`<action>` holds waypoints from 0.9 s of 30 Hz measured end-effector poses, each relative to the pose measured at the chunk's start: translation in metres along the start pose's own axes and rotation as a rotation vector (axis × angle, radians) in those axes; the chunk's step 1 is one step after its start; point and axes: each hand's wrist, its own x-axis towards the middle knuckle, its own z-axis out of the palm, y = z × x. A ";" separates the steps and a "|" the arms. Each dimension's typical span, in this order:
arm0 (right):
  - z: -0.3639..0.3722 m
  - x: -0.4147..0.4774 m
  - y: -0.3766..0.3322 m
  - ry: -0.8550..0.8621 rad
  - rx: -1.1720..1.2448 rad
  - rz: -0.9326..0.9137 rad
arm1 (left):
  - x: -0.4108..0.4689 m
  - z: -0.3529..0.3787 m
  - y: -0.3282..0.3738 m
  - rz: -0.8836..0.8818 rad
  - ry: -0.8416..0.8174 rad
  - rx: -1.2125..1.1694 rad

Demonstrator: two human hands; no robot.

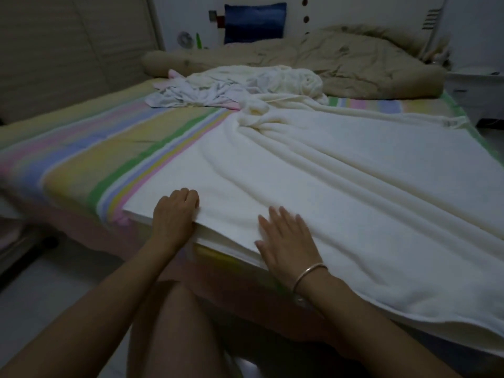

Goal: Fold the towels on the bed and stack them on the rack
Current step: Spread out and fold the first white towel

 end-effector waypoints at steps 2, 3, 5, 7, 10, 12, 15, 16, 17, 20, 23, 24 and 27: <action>0.008 0.021 -0.028 -0.019 -0.018 -0.065 | -0.003 0.001 -0.029 -0.049 -0.028 0.015; 0.010 0.026 -0.033 -0.029 -0.023 -0.085 | -0.002 0.001 -0.035 -0.060 -0.025 0.014; 0.015 0.042 -0.051 -0.055 -0.041 -0.137 | 0.000 0.002 -0.056 -0.088 -0.028 0.027; 0.017 0.054 -0.064 -0.063 -0.047 -0.184 | 0.002 0.003 -0.073 -0.118 -0.018 0.029; 0.019 0.076 -0.086 -0.077 -0.069 -0.225 | 0.007 0.004 -0.099 -0.178 0.010 -0.002; 0.025 0.085 -0.093 -0.079 -0.086 -0.232 | 0.008 0.004 -0.112 -0.224 0.039 -0.044; 0.033 0.093 -0.102 -0.004 -0.073 -0.269 | 0.005 0.012 -0.134 -0.287 0.073 -0.118; 0.034 0.094 -0.102 -0.021 -0.081 -0.271 | 0.002 0.017 -0.138 -0.308 0.072 -0.131; 0.038 0.096 -0.102 -0.061 -0.101 -0.268 | -0.001 0.024 -0.140 -0.324 0.065 -0.130; 0.038 0.092 -0.100 -0.140 -0.109 -0.270 | -0.008 0.043 -0.139 -0.358 -0.018 -0.050; 0.045 0.087 -0.094 -0.069 -0.149 -0.260 | -0.016 0.053 -0.129 -0.372 -0.139 0.133; 0.047 0.085 -0.091 -0.074 -0.150 -0.242 | -0.019 0.056 -0.121 -0.357 -0.198 0.169; 0.049 0.075 -0.078 -0.118 -0.180 -0.261 | -0.028 0.049 -0.083 -0.403 -0.367 0.255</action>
